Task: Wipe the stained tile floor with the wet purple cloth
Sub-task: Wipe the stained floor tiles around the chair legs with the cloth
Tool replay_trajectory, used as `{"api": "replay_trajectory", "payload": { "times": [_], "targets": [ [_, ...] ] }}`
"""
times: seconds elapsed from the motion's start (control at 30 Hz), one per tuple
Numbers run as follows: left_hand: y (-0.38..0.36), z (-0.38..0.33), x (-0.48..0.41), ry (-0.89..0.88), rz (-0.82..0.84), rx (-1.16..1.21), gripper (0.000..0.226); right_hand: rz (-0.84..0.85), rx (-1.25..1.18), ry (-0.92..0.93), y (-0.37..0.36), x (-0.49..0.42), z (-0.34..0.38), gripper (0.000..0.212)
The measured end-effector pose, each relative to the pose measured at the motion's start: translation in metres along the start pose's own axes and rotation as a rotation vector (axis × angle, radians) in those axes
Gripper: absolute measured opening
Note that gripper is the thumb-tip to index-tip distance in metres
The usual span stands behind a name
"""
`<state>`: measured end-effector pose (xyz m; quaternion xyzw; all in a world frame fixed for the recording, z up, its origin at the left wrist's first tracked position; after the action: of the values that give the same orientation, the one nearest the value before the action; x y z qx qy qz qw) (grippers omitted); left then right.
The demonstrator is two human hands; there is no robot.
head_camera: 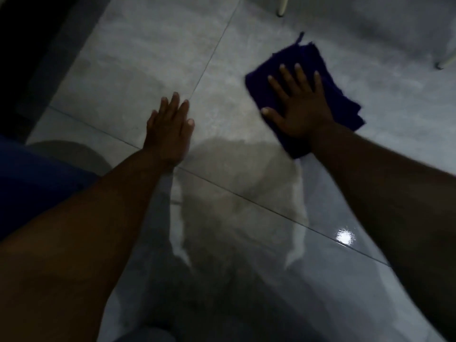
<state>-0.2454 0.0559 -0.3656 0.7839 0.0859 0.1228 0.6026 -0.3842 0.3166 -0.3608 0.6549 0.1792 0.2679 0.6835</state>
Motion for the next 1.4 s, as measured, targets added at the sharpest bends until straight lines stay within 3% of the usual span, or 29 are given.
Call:
{"api": "replay_trajectory", "payload": {
  "times": [0.17,0.33,0.5,0.7,0.83,1.03,1.13,1.27,1.33,1.4],
  "targets": [
    [0.015,0.002,-0.003,0.193,0.009,0.346,0.055,0.014,-0.034,0.288,-0.018,0.032,0.145,0.077],
    [0.008,0.0,-0.013,0.196,0.058,0.191,0.06,0.051,-0.074,0.551,-0.037,0.141,0.178,0.076],
    [-0.008,-0.036,0.003,0.101,0.087,-0.026,0.074,0.068,-0.03,0.503,-0.033,0.244,0.081,0.079],
    [-0.031,-0.116,0.021,-0.192,0.0,-0.072,0.082,0.232,0.154,0.123,-0.033,0.371,-0.098,0.085],
    [-0.053,-0.139,0.033,-0.227,0.007,-0.146,0.088,0.275,0.119,-0.071,-0.024,0.431,-0.159,0.082],
    [-0.047,-0.151,0.035,-0.207,-0.059,-0.136,0.087,0.205,0.048,-0.219,-0.016,0.373,-0.178,0.083],
    [-0.041,-0.176,0.033,-0.132,-0.069,-0.074,0.074,0.124,0.077,-0.095,-0.012,0.301,-0.156,0.081],
    [-0.034,-0.242,0.04,-0.237,-0.091,0.188,0.051,0.055,0.09,0.156,-0.015,0.229,-0.106,0.081],
    [-0.034,-0.27,0.042,-0.165,0.003,0.331,0.044,0.051,0.046,0.233,-0.013,0.213,-0.088,0.081],
    [-0.036,-0.285,0.043,0.007,0.085,0.439,0.043,0.003,-0.057,0.169,-0.008,0.21,-0.089,0.082]
  ]
}}
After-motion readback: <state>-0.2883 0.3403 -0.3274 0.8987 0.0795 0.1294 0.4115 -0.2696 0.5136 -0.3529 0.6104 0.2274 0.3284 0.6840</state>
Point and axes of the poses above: each hand's wrist, its own x-axis away from the middle knuckle, its own y-axis out of the back of the hand, z = x × y, the point moved 7 cm from there along -x, towards the middle knuckle, and after that the axes turned 7 degrees about -z, right-handed, at the moved point
